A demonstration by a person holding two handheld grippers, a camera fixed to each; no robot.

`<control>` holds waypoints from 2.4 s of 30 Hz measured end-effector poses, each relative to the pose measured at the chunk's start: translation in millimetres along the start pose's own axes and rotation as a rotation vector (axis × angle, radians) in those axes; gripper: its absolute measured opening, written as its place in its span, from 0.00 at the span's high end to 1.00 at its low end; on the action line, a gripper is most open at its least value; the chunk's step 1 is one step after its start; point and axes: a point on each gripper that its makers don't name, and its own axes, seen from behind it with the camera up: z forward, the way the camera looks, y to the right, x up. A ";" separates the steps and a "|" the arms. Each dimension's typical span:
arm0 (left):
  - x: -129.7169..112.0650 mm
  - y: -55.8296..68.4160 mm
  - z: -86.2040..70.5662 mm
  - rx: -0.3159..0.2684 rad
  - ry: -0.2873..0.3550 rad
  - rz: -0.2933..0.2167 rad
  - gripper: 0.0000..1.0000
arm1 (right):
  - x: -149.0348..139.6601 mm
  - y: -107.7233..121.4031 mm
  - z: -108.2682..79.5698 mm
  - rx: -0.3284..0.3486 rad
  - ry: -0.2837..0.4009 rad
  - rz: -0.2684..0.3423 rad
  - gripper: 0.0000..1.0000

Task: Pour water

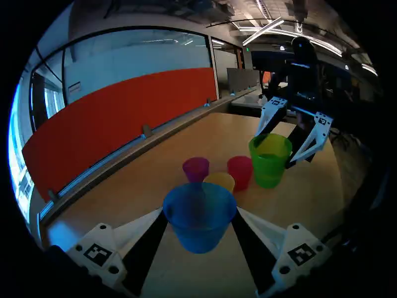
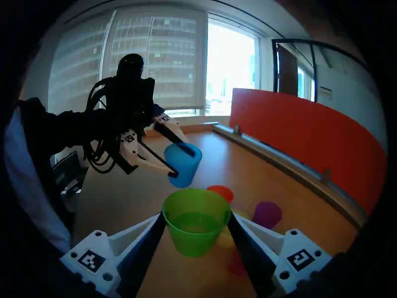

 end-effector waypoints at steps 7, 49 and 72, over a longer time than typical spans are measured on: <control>-16.6 5.9 8.8 -0.025 -0.059 0.031 0.12 | -11.4 -1.3 2.6 0.012 -0.024 0.009 0.09; -74.1 42.7 52.8 -0.200 -0.290 0.062 0.12 | -79.2 -0.6 25.7 0.073 -0.184 -0.008 0.08; -86.2 50.2 63.5 -0.227 -0.300 0.067 0.12 | -93.4 3.7 39.1 0.065 -0.187 0.009 0.08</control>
